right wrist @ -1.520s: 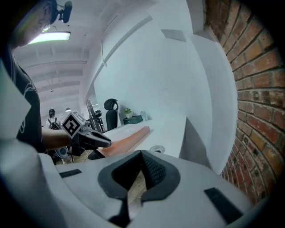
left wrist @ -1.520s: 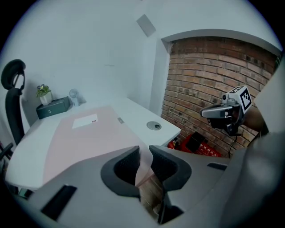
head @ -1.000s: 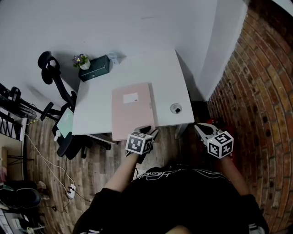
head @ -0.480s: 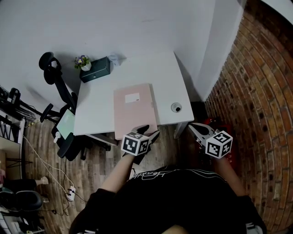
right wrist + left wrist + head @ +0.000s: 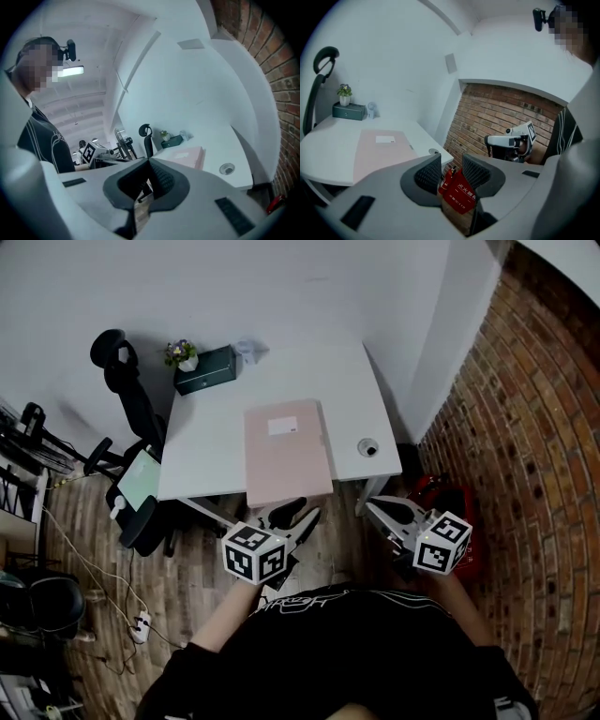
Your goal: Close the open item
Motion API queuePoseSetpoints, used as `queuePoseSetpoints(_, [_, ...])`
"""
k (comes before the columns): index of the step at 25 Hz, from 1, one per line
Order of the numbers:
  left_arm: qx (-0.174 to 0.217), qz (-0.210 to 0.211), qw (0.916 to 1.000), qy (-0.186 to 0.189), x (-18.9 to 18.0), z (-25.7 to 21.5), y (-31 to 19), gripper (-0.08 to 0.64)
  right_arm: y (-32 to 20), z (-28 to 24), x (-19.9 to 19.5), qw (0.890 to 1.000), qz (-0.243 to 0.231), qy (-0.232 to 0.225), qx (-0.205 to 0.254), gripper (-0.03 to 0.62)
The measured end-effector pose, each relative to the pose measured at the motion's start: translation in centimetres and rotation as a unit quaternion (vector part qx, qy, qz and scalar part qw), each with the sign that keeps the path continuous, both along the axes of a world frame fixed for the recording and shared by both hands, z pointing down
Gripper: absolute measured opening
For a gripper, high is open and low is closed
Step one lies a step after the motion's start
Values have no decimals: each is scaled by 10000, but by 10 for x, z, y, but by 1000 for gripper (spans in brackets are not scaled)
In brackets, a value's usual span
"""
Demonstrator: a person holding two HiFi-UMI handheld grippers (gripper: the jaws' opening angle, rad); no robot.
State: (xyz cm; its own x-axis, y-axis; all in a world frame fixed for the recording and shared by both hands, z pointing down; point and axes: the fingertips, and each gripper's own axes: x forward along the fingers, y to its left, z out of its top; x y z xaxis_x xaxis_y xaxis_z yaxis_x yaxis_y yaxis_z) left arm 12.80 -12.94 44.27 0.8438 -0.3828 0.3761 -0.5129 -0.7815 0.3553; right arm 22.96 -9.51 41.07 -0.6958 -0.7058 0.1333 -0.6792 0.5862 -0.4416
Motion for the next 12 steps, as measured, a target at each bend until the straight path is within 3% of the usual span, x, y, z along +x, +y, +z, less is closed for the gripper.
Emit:
queuePoseSetpoints(4, [197, -162, 9990, 366, -23, -20, 20, 64, 17, -8, -29, 9994, -239, 136, 213, 2])
queuePoseSetpoints(8, [148, -198, 9973, 687, -40, -28, 42, 48, 31, -13, -49, 9991, -300, 36, 287, 2])
queuePoseSetpoints(12, [359, -176, 9974, 606, -55, -35, 56, 44, 42, -16, -62, 9989, -271, -29, 369, 2])
